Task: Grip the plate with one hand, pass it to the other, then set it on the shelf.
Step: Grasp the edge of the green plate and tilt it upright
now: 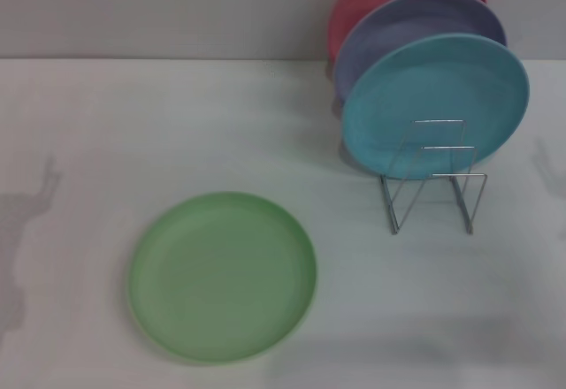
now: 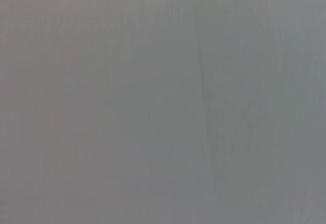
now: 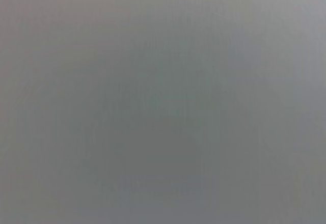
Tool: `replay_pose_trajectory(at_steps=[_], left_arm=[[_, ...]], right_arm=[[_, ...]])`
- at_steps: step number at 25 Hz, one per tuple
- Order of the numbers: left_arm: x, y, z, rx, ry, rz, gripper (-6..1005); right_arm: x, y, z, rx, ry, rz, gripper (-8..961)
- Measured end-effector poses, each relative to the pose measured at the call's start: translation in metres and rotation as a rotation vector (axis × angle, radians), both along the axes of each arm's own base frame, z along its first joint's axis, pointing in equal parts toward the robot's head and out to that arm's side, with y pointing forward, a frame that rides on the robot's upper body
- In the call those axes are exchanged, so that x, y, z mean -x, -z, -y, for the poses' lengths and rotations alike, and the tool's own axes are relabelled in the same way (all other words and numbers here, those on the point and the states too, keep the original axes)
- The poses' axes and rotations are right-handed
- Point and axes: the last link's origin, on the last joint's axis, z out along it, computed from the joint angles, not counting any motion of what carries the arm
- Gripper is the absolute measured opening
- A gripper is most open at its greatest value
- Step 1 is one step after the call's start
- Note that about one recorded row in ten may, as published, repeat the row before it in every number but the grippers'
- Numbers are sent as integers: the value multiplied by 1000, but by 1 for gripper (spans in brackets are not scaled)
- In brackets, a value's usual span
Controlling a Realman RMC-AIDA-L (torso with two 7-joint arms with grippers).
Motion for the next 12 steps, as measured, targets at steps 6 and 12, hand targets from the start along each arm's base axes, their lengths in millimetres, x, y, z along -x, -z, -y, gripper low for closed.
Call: replay_pose_trajectory(at_steps=[6, 12], left_arm=[[-2, 0, -7, 15, 3, 5, 839], [-14, -5, -33, 105, -40, 64, 838]], right_arm=[[5, 3, -7, 15, -7, -29, 817], [10, 8, -17, 48, -1, -60, 816]])
